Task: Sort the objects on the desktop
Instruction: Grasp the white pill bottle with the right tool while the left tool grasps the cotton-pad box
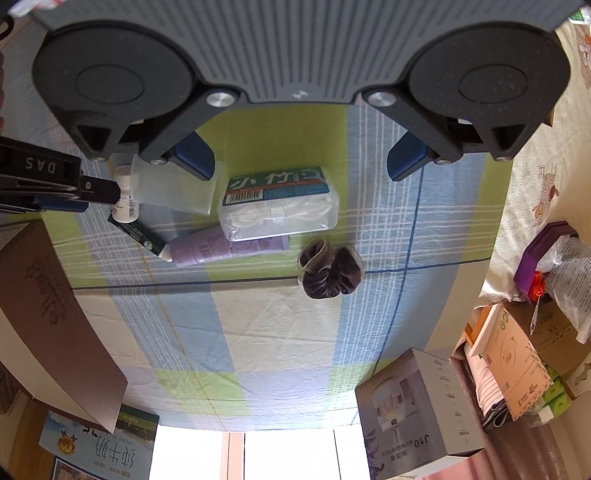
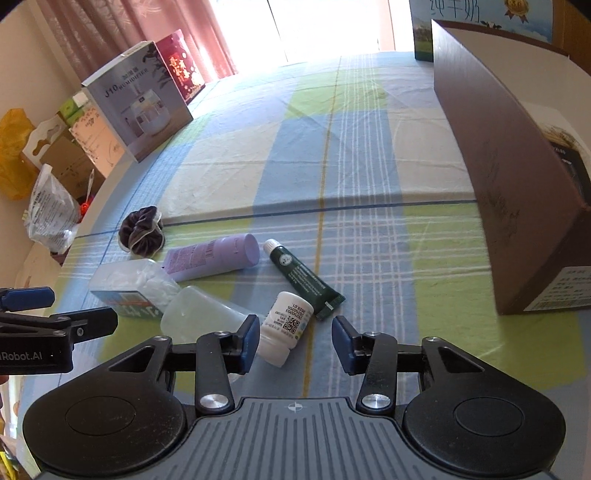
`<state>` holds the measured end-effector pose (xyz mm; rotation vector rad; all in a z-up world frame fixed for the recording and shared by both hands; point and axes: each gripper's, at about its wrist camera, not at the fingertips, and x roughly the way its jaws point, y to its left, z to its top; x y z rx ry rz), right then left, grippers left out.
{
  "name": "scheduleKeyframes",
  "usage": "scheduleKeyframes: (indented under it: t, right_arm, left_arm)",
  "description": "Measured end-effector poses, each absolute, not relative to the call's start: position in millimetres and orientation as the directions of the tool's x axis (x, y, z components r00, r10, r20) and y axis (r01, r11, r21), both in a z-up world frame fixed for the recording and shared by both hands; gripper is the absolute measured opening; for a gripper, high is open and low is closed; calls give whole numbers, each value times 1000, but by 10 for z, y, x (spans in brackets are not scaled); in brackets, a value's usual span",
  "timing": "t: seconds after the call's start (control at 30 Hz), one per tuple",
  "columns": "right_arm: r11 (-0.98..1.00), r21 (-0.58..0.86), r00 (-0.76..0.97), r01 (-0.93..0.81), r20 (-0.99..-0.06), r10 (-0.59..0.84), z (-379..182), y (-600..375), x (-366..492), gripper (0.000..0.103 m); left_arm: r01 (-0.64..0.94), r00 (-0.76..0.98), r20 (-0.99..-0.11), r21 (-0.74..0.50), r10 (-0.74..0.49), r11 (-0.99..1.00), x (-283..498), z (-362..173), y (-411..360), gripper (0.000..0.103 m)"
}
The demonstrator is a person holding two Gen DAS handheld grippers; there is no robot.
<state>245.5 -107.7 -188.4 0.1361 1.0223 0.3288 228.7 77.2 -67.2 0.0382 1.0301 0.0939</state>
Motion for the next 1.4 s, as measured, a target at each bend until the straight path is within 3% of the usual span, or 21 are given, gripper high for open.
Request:
scheduleKeyframes:
  t: [0.1, 0.2, 0.57, 0.9, 1.0, 1.07, 1.13, 1.2, 1.33, 1.4]
  right_arm:
    - [943, 270, 470, -197, -818, 332, -1941, -1057, 2500, 38]
    - [941, 265, 452, -212, -827, 335, -1978, -1030, 2525, 24]
    - [953, 167, 450, -252, -852, 269, -1986, -1192, 2461, 24]
    - [982, 102, 471, -161, -866, 168, -1943, -1631, 2351, 24]
    - [987, 95, 475, -133, -868, 147, -1929, -1739, 2334, 24]
    - [988, 91, 478, -122, -867, 139, -1915, -1784, 2321, 24]
    - [988, 93, 478, -123, -867, 141, -1914, -1809, 2309, 24]
    - [989, 91, 481, -120, -866, 138, -1917, -1814, 2299, 25]
    - [988, 93, 479, -126, -866, 143, -1928, -1805, 2296, 45]
    - [988, 87, 488, -131, -862, 140, -1926, -1796, 2295, 45]
  left_arm:
    - [-51, 508, -857, 70, 86, 996, 2373, -710, 784, 99]
    - [-43, 506, -859, 62, 75, 997, 2430, -737, 798, 99]
    - [-33, 494, -868, 38, 49, 999, 2552, -814, 820, 99]
    - [-22, 497, -866, 42, 48, 999, 2702, -934, 766, 98]
    - [-13, 503, -863, 53, 52, 999, 2721, -973, 754, 95]
    - [-7, 503, -864, 28, 28, 1000, 2724, -987, 768, 85]
    - [5, 507, -862, 29, 23, 1000, 2708, -990, 760, 85]
    - [29, 512, -859, 49, 27, 998, 2674, -987, 748, 85]
    - [43, 518, -854, 89, 54, 995, 2567, -977, 802, 85]
    - [33, 513, -855, 99, 68, 995, 2501, -965, 862, 85]
